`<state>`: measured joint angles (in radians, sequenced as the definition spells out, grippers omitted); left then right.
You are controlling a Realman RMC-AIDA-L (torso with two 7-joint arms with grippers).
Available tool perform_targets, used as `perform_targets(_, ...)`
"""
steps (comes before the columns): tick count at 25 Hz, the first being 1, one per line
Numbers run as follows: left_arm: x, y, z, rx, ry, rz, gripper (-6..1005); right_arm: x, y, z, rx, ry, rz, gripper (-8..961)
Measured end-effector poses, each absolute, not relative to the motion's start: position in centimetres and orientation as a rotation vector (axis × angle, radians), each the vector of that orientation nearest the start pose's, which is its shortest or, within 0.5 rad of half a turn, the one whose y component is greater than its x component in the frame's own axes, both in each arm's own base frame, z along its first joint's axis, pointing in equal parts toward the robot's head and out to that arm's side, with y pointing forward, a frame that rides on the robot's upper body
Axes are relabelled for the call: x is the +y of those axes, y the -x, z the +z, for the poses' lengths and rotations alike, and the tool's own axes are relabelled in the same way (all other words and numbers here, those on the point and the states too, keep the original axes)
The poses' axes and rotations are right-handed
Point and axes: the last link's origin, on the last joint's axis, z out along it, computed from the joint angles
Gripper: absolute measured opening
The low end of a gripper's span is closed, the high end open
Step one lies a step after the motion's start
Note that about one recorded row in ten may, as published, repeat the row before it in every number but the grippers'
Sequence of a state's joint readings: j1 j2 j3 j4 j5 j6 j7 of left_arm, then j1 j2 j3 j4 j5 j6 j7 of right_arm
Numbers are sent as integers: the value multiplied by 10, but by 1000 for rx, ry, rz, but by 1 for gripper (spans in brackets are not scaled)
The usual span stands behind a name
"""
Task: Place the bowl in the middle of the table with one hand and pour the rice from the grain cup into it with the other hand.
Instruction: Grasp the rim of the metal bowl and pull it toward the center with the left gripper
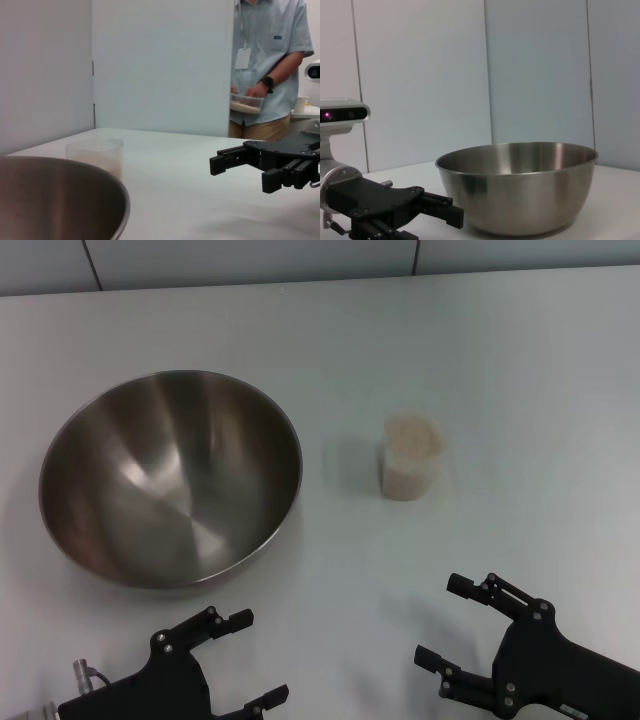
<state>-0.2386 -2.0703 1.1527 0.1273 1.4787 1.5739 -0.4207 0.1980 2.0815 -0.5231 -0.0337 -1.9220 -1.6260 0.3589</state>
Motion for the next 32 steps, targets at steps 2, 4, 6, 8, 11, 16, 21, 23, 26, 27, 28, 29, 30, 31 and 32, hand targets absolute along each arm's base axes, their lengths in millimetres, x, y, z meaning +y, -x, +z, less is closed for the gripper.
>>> perform_targets(2, 175, 318, -82, -245, 2653, -857, 812, 163, -324, -75, 373, 2440, 908, 835)
perform_targets(4, 175, 318, -82, -244, 2653, -857, 812, 163, -324, -76, 374, 2439, 909, 835)
perform_targets(6, 175, 318, -82, -244, 2653, -857, 811, 163, -324, -76, 372, 2440, 909, 835)
perform_targets(8, 175, 318, -82, -242, 2654, -860, 810, 163, -324, -76, 372, 2440, 909, 835)
perform_targets(11, 174, 317, -82, -232, 2656, -872, 809, 163, -324, -76, 372, 2440, 909, 835)
perform_targets(16, 171, 308, -74, -149, 2621, -963, 808, 163, -324, -76, 373, 2440, 908, 835)
perform_targets(21, 174, 302, -64, -126, 2556, -1041, 806, 163, -324, -76, 372, 2438, 907, 835)
perform_targets(23, 175, 301, -61, -123, 2534, -1059, 805, 163, -324, -76, 370, 2438, 907, 835)
perform_targets(26, 185, 297, -43, -151, 2346, -1151, 804, 163, -323, -76, 370, 2439, 908, 835)
perform_targets(27, 185, 297, -43, -151, 2346, -1151, 804, 163, -323, -76, 370, 2439, 908, 835)
perform_targets(28, 188, 297, -38, -164, 2292, -1173, 803, 163, -323, -77, 370, 2440, 908, 835)
perform_targets(29, 191, 296, -32, -180, 2239, -1199, 803, 163, -323, -77, 370, 2440, 908, 835)
perform_targets(30, 193, 296, -28, -187, 2212, -1212, 803, 163, -323, -77, 370, 2440, 908, 835)
perform_targets(31, 199, 296, -21, -203, 2176, -1238, 802, 163, -323, -77, 370, 2439, 908, 835)
perform_targets(32, 199, 296, -21, -203, 2176, -1238, 802, 163, -323, -77, 370, 2439, 908, 835)
